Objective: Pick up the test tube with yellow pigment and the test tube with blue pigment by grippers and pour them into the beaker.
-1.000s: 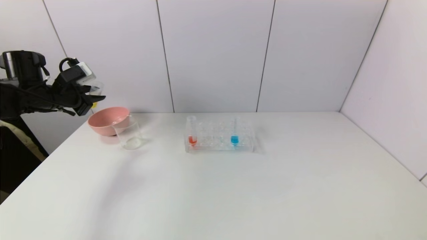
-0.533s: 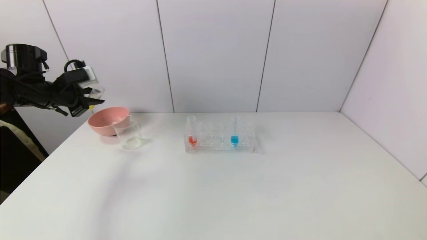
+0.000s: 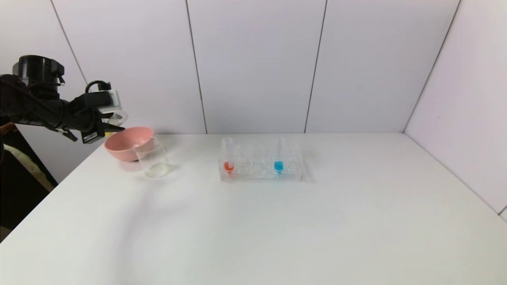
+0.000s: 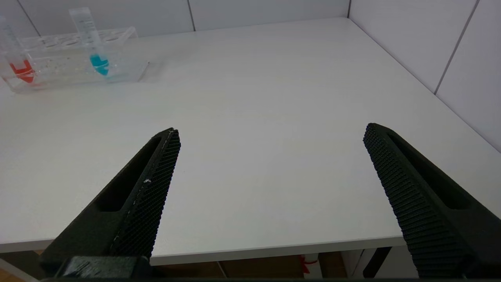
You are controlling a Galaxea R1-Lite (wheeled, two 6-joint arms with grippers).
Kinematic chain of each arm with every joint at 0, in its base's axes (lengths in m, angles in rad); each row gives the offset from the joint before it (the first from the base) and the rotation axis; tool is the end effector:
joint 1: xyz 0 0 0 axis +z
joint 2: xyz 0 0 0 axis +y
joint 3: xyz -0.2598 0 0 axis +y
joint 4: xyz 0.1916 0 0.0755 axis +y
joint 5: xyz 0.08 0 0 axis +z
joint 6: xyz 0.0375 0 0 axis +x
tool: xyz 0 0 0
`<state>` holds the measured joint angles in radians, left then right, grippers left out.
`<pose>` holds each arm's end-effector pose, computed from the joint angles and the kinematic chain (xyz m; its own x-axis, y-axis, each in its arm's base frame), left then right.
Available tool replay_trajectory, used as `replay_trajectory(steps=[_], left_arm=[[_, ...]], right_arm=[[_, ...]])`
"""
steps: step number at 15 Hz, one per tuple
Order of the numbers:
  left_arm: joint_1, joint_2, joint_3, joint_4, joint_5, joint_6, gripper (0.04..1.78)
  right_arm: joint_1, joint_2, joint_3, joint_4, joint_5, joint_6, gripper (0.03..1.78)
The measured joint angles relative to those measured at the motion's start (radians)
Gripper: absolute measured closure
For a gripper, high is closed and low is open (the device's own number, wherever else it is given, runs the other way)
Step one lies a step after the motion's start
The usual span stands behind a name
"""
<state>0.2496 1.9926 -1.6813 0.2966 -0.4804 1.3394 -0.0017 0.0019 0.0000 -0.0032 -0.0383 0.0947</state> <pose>0.3966 0.0832 0.1855 0.8195 -0.2680 -0.5065 0.5728 0.3559 0.7384 0.0494 -0.0015 0.0758 0.9992 -0.0400 0.0013 0.0397 0.9947 0.0946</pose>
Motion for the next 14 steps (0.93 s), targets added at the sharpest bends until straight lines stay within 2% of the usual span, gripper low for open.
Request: replay_trajectory(steps=[6, 11, 14], left_arm=[[0.000, 0.027, -0.011, 0.009, 0.032, 0.043, 1.35], [0.000, 0.045, -0.066, 0.127, 0.075, 0.100, 1.35], [-0.001, 0.054, -0.086, 0.131, 0.077, 0.122, 1.35]], right_arm=[[0.000, 0.000, 0.000, 0.000, 0.000, 0.000, 0.10], [0.000, 0.000, 0.000, 0.000, 0.000, 0.000, 0.10], [0.000, 0.000, 0.000, 0.000, 0.000, 0.000, 0.10]])
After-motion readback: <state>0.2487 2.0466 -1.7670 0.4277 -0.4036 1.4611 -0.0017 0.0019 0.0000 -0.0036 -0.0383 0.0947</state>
